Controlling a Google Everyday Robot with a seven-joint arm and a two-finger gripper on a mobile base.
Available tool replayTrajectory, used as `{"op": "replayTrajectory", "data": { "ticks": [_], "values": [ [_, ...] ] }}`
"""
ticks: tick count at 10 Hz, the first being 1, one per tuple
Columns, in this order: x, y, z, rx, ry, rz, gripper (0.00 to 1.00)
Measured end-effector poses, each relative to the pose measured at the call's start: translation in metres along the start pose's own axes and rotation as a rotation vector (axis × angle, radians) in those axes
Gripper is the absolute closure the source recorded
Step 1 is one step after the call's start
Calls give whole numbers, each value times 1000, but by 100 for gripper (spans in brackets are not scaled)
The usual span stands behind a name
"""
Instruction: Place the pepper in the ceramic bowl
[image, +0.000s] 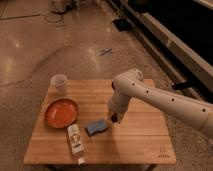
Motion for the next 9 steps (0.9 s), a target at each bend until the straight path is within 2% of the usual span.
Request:
{"op": "replayTrajectory", "data": {
  "ticks": [1, 4, 5, 7, 9],
  "values": [
    [3, -6, 2, 4, 3, -16, 100],
    [18, -48, 13, 27, 9, -113, 100],
    [24, -75, 22, 37, 2, -175, 100],
    [29, -99, 28, 47, -8, -228, 100],
    [28, -133, 37, 65, -25, -301, 100]
  ]
}}
